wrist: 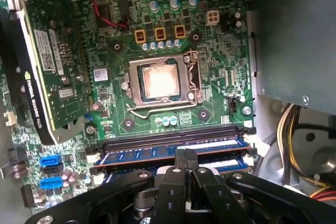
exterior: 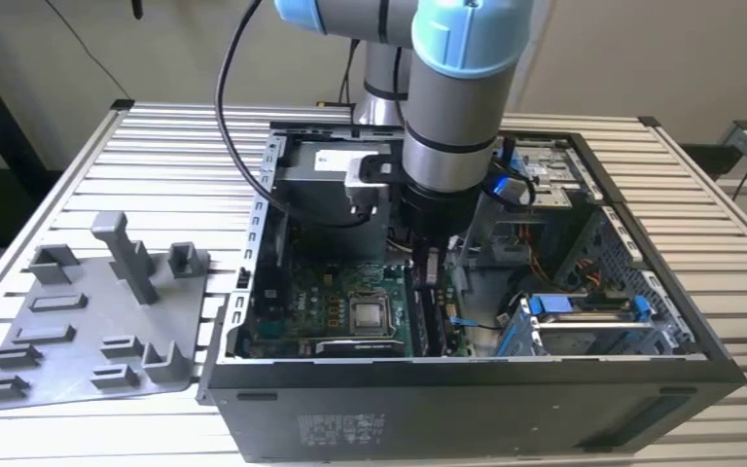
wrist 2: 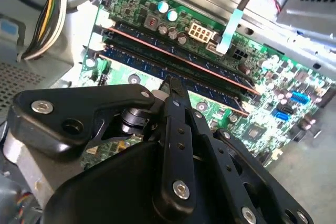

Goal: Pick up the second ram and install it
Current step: 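Press down the second ram until it locks into place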

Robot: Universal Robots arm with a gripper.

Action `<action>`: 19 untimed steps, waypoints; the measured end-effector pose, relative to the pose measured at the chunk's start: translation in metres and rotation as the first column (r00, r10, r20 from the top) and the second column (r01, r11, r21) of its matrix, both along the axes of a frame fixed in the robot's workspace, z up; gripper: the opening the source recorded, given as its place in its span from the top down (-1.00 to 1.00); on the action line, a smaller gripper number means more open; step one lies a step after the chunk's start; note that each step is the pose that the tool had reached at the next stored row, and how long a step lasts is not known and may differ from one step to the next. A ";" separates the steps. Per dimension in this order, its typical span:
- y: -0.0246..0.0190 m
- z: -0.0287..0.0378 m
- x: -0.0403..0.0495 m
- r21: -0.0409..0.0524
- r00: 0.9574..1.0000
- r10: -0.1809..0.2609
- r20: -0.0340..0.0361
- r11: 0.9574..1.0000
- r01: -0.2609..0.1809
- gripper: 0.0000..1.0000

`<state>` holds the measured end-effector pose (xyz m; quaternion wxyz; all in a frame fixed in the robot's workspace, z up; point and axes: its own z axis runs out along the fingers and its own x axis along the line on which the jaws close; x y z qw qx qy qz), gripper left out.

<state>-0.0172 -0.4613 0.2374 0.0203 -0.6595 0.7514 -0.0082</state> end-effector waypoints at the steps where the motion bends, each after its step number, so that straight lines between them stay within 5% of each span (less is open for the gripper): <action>1: 0.0000 0.0000 -0.0001 0.000 1.000 0.014 0.000 1.000 -0.014 0.79; 4: 0.0000 -0.0001 -0.0008 0.000 0.999 0.054 0.001 0.999 -0.054 0.79; 9: 0.0000 -0.0005 -0.0009 0.000 0.998 0.058 0.000 0.998 -0.058 0.79; 10: 0.0000 -0.0009 -0.0008 0.001 0.998 0.058 -0.005 0.998 -0.058 0.79; 15: 0.0000 -0.0013 0.0016 0.000 0.996 0.062 -0.060 0.998 -0.062 0.79; 19: -0.0001 -0.0013 0.0056 0.000 0.995 0.072 -0.075 0.997 -0.072 0.79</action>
